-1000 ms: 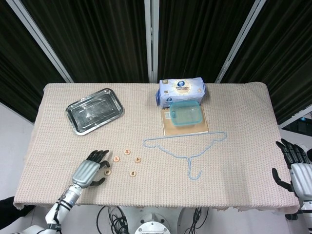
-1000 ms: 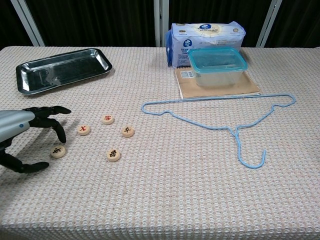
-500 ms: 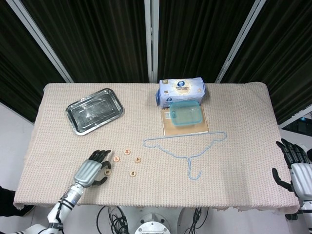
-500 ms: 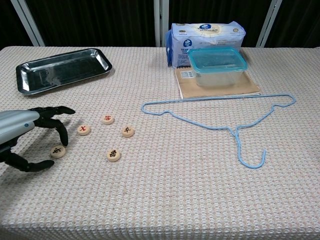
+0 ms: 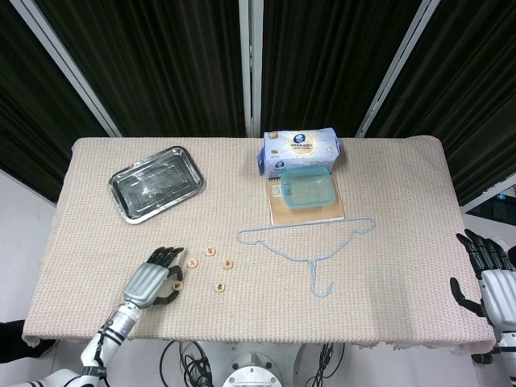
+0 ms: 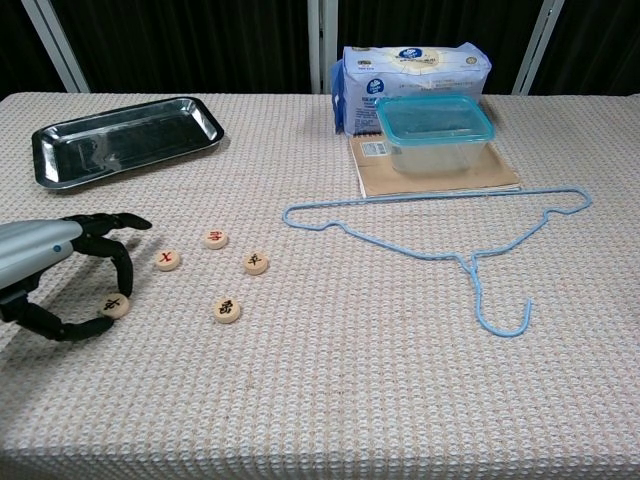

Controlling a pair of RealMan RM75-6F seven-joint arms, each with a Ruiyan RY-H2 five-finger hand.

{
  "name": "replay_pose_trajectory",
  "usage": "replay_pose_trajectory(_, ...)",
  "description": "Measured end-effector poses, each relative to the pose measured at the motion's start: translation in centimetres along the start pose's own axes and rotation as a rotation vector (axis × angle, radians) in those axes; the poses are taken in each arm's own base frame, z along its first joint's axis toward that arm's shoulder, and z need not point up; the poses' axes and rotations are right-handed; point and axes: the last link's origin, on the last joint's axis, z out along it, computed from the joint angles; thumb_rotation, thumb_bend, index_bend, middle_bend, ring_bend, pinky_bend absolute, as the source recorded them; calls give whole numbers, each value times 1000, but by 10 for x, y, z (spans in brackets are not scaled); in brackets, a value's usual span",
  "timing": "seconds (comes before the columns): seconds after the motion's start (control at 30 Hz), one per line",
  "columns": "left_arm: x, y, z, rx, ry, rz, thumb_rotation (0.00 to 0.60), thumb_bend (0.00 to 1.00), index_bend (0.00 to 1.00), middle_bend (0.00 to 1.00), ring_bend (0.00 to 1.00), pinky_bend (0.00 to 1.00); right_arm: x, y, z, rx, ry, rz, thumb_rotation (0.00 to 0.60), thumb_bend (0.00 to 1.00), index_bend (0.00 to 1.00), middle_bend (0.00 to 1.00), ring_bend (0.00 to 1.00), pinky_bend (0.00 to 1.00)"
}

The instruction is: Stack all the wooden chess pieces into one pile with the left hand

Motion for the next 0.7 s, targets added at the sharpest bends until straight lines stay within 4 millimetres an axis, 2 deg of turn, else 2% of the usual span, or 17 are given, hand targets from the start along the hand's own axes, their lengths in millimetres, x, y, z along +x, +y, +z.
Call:
replay_pose_trajectory(0.37,14,5,3,-12,37,-2,600,307,496,49,0,0,0,-1,0,1,0,-1,600,407,0,0,0,0)
replay_pose_trajectory(0.5,24,14,13,-29,47,2,600,307,499,49,0,0,-1,-1,0,2,-1,-2,600,406,0,0,0,0)
replay_pose_trajectory(0.7,28,20,29,-10,32,-26,600,307,501,49,0,0,0,0,0,-3,1,1,600,406,0,0,0,0)
